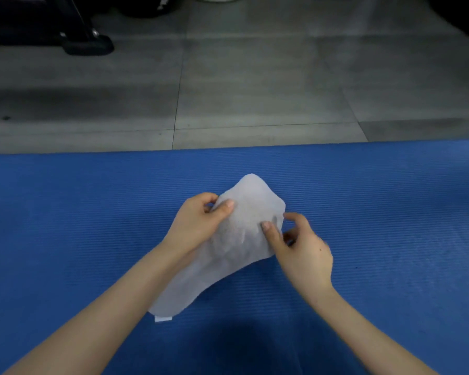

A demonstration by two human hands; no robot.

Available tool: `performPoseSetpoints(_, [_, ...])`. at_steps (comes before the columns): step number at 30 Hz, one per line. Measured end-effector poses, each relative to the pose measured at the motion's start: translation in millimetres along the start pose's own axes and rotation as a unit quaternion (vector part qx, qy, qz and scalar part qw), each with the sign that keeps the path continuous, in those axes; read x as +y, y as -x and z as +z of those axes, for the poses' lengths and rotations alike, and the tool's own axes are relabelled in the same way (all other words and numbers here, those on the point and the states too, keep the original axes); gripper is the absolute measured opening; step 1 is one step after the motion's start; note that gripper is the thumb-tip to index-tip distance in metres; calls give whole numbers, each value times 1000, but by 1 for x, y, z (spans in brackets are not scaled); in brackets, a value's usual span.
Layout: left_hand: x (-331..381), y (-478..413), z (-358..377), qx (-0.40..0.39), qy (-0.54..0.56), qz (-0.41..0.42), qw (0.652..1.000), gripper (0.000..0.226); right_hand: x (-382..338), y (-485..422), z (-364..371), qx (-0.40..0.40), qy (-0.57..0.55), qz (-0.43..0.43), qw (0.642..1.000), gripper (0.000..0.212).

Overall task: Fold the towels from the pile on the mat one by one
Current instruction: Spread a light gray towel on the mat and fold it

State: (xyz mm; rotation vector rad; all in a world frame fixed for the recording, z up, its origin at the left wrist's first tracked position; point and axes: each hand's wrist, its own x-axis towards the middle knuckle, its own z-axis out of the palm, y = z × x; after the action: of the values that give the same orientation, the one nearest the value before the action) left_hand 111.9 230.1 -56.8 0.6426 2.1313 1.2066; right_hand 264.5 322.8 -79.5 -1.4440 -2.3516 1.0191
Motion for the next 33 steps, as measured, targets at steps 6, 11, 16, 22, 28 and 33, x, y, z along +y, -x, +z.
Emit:
performPoseSetpoints(6, [6, 25, 9, 20, 159, -66, 985, 22, -6, 7, -4, -209, -389, 155, 884, 71])
performPoseSetpoints(11, [12, 35, 5, 25, 325, -136, 936, 24, -14, 7, -4, -186, -455, 102, 865, 105])
performPoseSetpoints(16, [11, 41, 2, 35, 351, -133, 926, 26, -21, -2, -14, -128, -436, 39, 890, 83])
performPoseSetpoints(22, [8, 45, 8, 100, 281, -66, 952, 9, -26, -4, -16, -104, -358, 82, 924, 84])
performPoseSetpoints(28, [-4, 38, -14, 79, 144, 5, 986, 49, -19, -6, -27, -189, -377, -28, 906, 71])
performPoseSetpoints(33, [-11, 35, -32, -15, -95, 59, 994, 72, -17, -16, -40, -212, -202, -99, 951, 74])
